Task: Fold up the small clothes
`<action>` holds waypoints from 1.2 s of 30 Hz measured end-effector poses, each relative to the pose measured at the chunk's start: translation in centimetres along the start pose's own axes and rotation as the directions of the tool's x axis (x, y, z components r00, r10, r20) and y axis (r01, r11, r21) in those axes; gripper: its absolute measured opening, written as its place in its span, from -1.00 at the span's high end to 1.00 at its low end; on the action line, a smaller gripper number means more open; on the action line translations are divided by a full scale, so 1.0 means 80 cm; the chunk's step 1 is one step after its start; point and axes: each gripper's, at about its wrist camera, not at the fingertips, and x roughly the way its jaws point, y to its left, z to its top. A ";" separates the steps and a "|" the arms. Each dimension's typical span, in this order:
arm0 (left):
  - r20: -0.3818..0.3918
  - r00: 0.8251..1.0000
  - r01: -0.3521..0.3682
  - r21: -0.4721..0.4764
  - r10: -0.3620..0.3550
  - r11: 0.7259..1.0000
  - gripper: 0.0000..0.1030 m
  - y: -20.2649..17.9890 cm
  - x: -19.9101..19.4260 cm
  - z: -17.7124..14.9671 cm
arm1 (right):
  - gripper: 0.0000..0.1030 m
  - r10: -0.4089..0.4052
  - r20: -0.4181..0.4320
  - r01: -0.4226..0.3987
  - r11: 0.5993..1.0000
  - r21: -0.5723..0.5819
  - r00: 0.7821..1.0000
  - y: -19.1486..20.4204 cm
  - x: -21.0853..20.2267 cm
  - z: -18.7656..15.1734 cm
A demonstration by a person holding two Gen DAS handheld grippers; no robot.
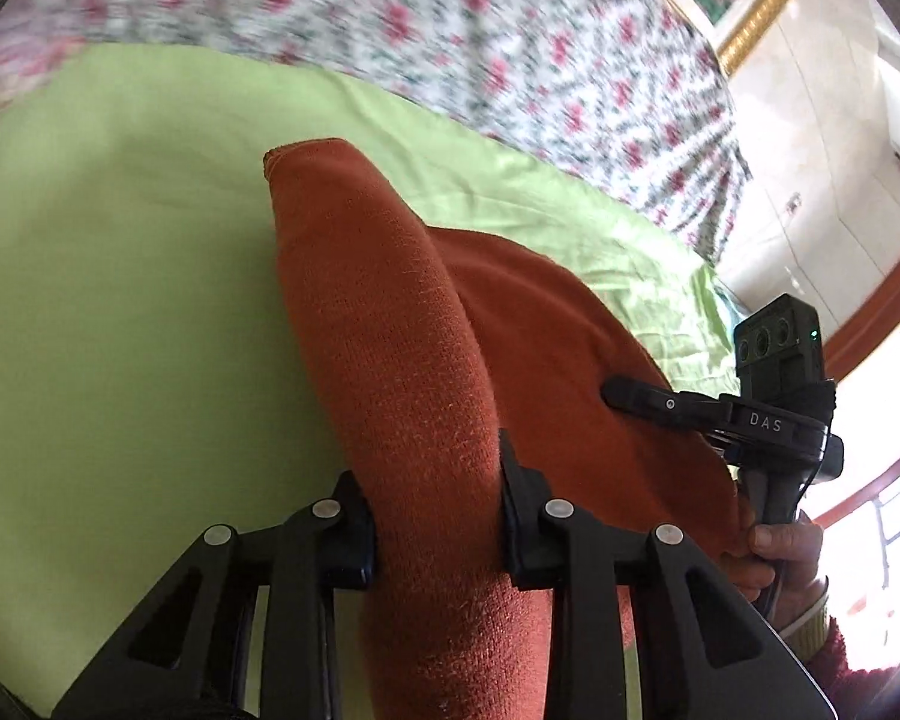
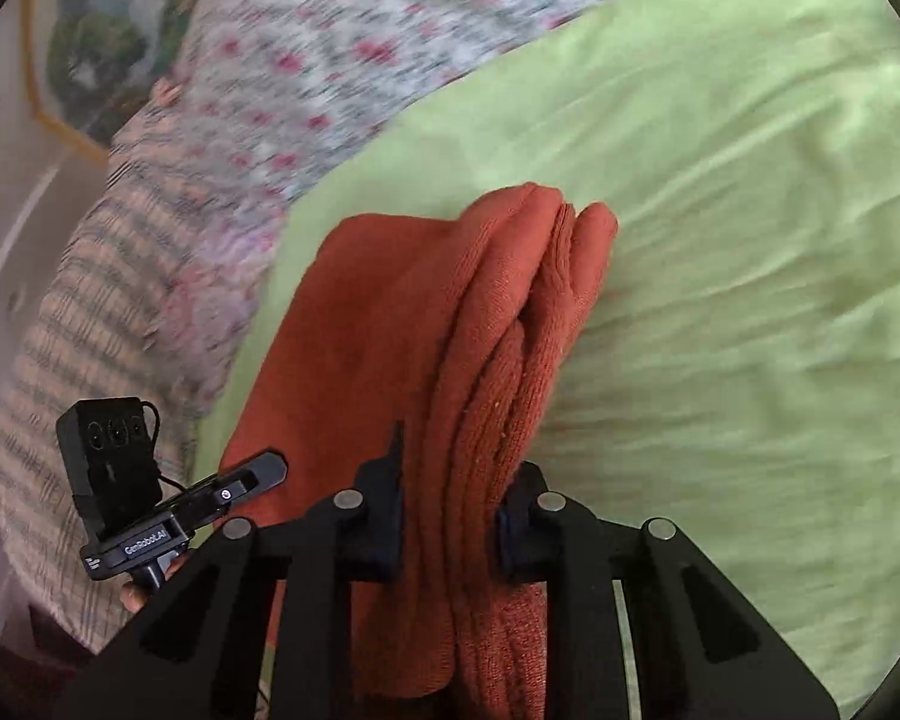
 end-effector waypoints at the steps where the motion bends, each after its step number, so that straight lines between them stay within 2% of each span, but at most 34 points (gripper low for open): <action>1: 0.009 1.000 -0.009 -0.009 0.010 1.000 0.43 0.011 -0.017 -0.007 | 0.54 0.027 -0.015 -0.027 1.000 -0.011 1.000 0.013 0.013 -0.007; 4: 0.035 0.999 -0.034 -0.019 0.035 0.999 0.43 0.035 -0.059 -0.028 | 0.54 0.076 -0.048 -0.078 0.996 -0.036 0.996 0.040 0.040 -0.024; 8: 0.006 0.998 -0.057 -0.079 0.057 0.995 0.42 0.074 -0.066 -0.063 | 0.54 0.119 -0.093 -0.123 0.992 -0.034 0.989 0.055 0.069 -0.049; 10: -0.023 0.998 -0.056 -0.106 0.054 0.993 0.38 0.089 -0.055 -0.075 | 0.54 0.093 -0.112 -0.097 0.995 -0.028 0.989 0.053 0.079 -0.060; 12: -0.038 0.998 -0.052 -0.124 0.048 0.991 0.25 0.100 -0.049 -0.081 | 0.54 0.047 -0.133 -0.051 0.998 -0.029 0.990 0.047 0.088 -0.067; 18: -0.047 0.999 -0.031 -0.175 0.023 0.984 -0.07 0.128 -0.035 -0.048 | 0.33 0.002 -0.126 -0.003 1.000 -0.014 0.992 0.037 0.080 -0.070; 24: -0.060 0.998 -0.010 -0.240 -0.004 0.971 -0.17 0.169 -0.008 0.010 | 0.21 -0.039 -0.082 0.036 0.999 -0.032 0.996 0.044 0.054 -0.070; 26: -0.048 0.999 -0.024 -0.252 0.012 0.967 -0.17 0.181 0.000 0.033 | 0.19 -0.042 -0.072 0.040 0.999 -0.035 0.996 0.044 0.046 -0.072; 28: -0.029 0.997 -0.070 -0.260 0.065 0.963 0.00 0.192 0.009 0.059 | 0.19 -0.049 -0.065 0.047 0.998 -0.034 0.997 0.044 0.042 -0.073; 30: -0.017 0.995 -0.097 -0.276 0.096 0.956 0.41 0.207 0.014 0.079 | 0.19 -0.047 -0.059 0.045 0.999 -0.028 0.997 0.046 0.039 -0.074; 35: 0.020 0.987 -0.146 -0.276 0.157 0.950 0.45 0.211 0.010 0.116 | 0.19 -0.052 -0.042 0.050 0.998 -0.046 0.998 0.054 0.031 -0.075; 36: 0.025 0.986 -0.152 -0.270 0.165 0.951 0.37 0.207 0.005 0.116 | 0.19 -0.053 -0.037 0.051 0.997 -0.052 0.998 0.057 0.029 -0.074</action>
